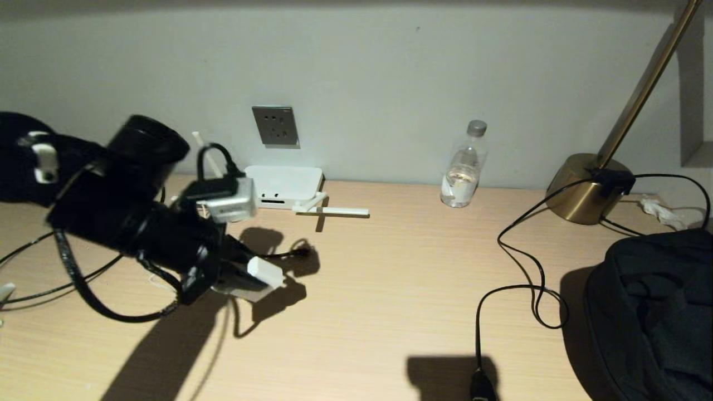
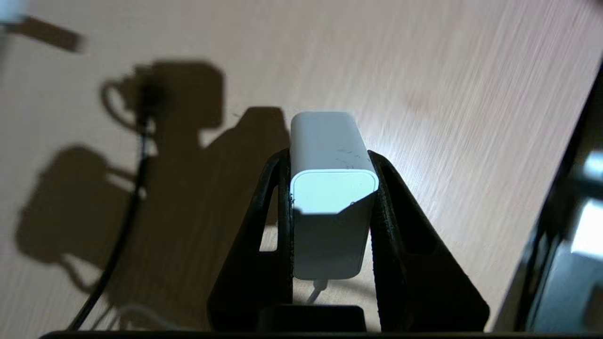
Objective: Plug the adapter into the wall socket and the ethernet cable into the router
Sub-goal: Align plug and socket
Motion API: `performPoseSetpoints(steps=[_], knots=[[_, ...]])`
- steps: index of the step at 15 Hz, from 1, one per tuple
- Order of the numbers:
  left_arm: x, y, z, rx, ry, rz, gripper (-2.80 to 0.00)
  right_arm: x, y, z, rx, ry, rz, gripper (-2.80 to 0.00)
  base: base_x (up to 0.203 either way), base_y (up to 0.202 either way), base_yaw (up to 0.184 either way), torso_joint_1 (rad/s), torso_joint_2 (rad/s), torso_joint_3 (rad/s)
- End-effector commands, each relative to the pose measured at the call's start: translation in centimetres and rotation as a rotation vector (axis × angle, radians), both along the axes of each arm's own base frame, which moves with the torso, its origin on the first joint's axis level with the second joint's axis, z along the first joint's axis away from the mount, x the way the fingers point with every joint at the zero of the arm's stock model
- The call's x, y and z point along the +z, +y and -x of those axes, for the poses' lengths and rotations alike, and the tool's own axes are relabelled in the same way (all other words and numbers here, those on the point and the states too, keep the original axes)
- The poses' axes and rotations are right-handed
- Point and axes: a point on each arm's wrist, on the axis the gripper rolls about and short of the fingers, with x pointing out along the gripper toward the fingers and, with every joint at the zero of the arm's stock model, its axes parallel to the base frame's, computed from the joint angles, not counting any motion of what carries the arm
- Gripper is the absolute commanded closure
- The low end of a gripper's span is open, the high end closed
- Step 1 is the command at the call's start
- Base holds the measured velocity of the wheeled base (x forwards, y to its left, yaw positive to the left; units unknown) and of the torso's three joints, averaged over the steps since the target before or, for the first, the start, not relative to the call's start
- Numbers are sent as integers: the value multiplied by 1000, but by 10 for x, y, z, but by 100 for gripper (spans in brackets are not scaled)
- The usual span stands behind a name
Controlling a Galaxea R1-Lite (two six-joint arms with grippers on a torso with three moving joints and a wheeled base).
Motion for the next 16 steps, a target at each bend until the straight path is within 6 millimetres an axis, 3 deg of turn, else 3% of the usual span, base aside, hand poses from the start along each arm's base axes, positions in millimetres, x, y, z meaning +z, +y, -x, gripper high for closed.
performPoseSetpoints(steps=[1, 3, 6, 10, 12, 16], knots=[[34, 14, 24, 131, -20, 135, 0, 0, 0, 0, 0, 0, 1, 0, 0, 0, 0, 0, 0, 0], [50, 27, 20, 285, -58, 311, 0, 0, 0, 0, 0, 0, 1, 0, 0, 0, 0, 0, 0, 0], [54, 50, -7, 409, -340, 515, 0, 0, 0, 0, 0, 0, 1, 0, 0, 0, 0, 0, 0, 0], [15, 64, -28, 676, -505, 767, 0, 0, 0, 0, 0, 0, 1, 0, 0, 0, 0, 0, 0, 0], [-1, 66, -50, 714, -580, 819, 0, 0, 0, 0, 0, 0, 1, 0, 0, 0, 0, 0, 0, 0], [-22, 51, -88, 738, -850, 940, 0, 0, 0, 0, 0, 0, 1, 0, 0, 0, 0, 0, 0, 0]])
